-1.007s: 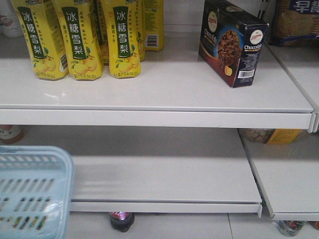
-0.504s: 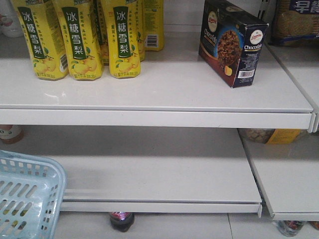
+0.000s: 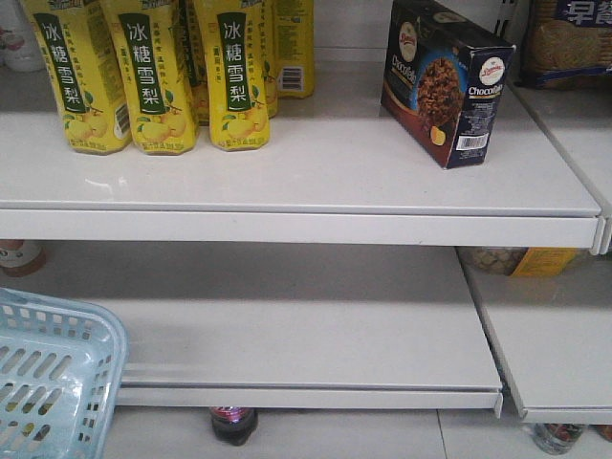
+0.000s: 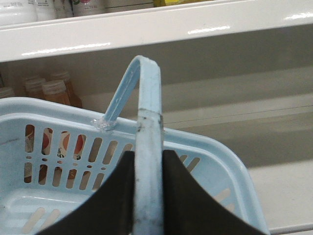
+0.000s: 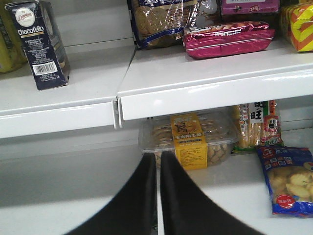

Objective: Left arm holds basket, right arm returns cookies

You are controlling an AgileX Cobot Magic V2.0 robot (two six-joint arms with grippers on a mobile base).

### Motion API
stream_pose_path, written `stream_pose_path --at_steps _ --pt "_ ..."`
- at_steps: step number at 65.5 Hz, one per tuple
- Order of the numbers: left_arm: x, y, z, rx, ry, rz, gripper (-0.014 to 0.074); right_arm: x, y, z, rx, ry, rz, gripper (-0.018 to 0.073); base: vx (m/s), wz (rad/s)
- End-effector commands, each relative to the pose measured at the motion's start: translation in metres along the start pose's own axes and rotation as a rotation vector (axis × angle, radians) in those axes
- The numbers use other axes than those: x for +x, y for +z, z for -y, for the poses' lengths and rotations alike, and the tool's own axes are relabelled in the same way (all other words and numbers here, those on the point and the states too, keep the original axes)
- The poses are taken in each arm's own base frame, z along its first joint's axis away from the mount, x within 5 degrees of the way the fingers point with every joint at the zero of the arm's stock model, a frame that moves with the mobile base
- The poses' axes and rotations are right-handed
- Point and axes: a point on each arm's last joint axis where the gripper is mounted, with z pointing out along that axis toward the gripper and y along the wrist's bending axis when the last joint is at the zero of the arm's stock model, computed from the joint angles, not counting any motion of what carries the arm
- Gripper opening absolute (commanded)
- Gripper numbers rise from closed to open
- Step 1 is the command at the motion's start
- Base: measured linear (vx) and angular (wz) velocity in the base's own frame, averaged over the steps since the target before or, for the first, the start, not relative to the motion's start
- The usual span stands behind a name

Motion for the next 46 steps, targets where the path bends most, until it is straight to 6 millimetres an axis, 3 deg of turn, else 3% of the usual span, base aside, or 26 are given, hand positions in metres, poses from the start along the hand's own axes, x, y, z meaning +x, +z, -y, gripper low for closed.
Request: stream_pose_path --at_steps 1,46 --pt "-0.0131 -0.0026 -0.0013 -0.01 0.009 0.077 0.0 -0.0119 -0.0013 -0.0026 -0.012 -0.026 0.068 -0.0003 0.0 0.0" --pt "-0.0131 -0.0027 -0.0012 -0.01 0.009 0.074 0.0 -0.0119 -0.0013 -0.0026 -0.012 -0.026 0.068 -0.0003 0.0 0.0"
